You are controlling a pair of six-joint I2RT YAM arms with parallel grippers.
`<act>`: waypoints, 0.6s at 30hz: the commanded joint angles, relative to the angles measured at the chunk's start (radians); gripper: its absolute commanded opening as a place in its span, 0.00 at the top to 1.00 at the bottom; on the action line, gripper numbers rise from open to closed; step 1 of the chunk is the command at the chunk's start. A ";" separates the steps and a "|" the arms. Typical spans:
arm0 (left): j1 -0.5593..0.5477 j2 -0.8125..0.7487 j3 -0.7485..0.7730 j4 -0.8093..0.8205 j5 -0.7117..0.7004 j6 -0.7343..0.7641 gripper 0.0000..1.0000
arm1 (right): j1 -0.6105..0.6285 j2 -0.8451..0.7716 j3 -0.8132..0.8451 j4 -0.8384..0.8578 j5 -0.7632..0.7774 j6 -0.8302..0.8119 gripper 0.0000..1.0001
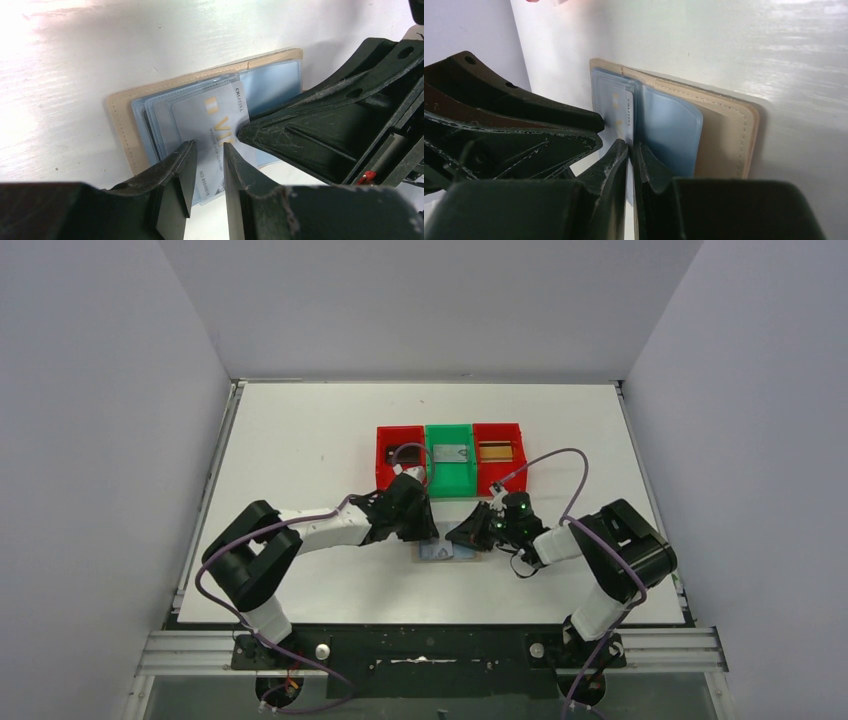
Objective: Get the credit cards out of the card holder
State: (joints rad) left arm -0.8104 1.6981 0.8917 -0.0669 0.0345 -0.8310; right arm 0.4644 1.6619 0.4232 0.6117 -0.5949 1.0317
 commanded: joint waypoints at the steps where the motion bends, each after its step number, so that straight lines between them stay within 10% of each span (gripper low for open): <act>1: -0.002 -0.001 -0.035 -0.083 -0.024 0.020 0.73 | -0.035 0.004 -0.033 0.122 -0.020 0.039 0.95; 18: -0.003 0.008 -0.028 -0.099 -0.032 0.045 0.79 | -0.057 0.029 -0.051 0.191 -0.063 0.072 0.85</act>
State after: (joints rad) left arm -0.8120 1.6905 0.8761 -0.0616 0.0368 -0.8253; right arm 0.4126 1.6722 0.3679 0.7269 -0.6415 1.0939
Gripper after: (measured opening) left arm 0.224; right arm 0.180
